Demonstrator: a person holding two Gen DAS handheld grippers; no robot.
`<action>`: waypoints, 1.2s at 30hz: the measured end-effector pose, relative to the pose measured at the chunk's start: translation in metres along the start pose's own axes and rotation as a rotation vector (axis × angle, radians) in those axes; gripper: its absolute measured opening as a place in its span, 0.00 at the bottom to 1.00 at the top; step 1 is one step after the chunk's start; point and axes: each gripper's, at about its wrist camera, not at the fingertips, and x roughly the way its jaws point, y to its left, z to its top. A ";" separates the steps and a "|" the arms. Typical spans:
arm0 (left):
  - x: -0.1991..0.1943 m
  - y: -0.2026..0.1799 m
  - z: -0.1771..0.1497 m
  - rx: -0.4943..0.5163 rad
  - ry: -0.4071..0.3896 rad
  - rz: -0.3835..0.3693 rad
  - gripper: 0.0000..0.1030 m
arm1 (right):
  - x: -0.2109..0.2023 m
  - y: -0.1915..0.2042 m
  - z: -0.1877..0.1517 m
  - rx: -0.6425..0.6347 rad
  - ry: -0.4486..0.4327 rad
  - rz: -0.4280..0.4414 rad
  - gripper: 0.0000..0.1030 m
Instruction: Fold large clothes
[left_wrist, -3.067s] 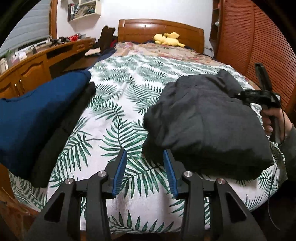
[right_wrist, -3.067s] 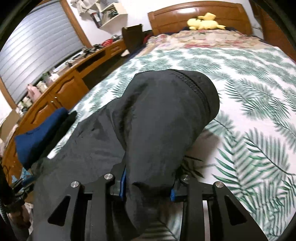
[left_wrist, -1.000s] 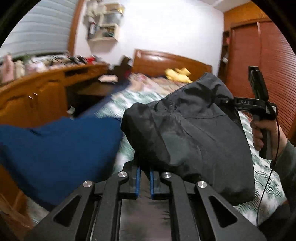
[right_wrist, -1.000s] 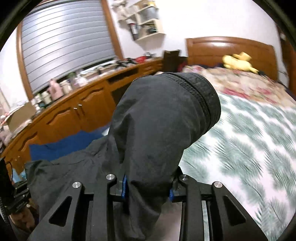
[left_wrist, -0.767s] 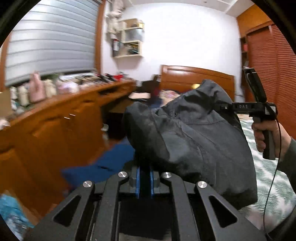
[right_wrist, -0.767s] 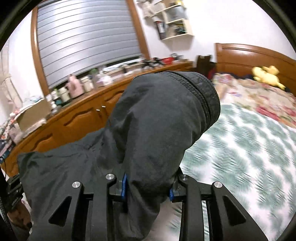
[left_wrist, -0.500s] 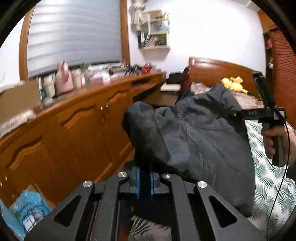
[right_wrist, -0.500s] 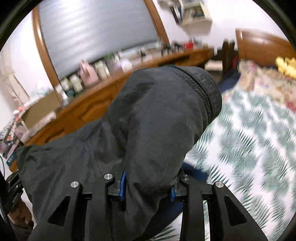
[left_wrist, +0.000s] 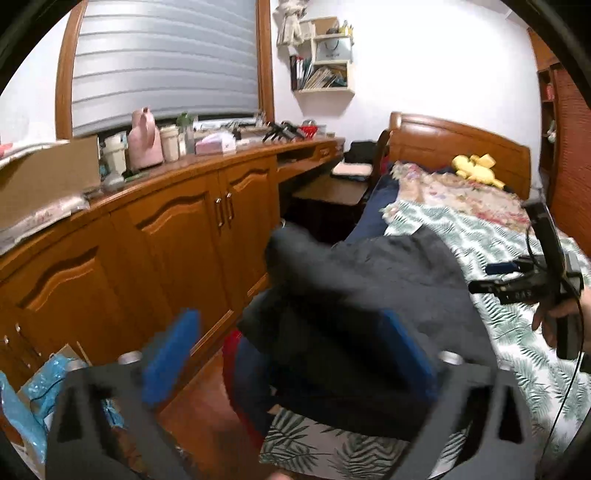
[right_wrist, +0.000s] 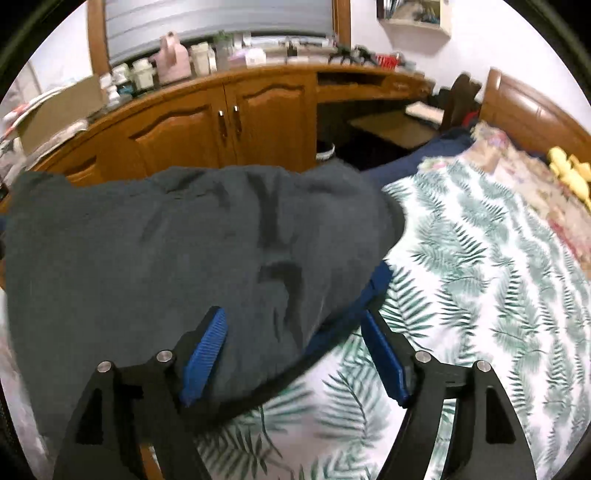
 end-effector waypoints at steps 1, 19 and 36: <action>-0.007 -0.004 0.002 0.003 -0.011 0.001 1.00 | -0.018 0.007 -0.006 0.003 -0.021 0.004 0.77; -0.095 -0.192 -0.020 0.133 -0.071 -0.293 1.00 | -0.258 -0.035 -0.209 0.146 -0.263 -0.206 0.79; -0.184 -0.353 -0.071 0.238 -0.064 -0.582 1.00 | -0.406 0.020 -0.353 0.317 -0.370 -0.532 0.79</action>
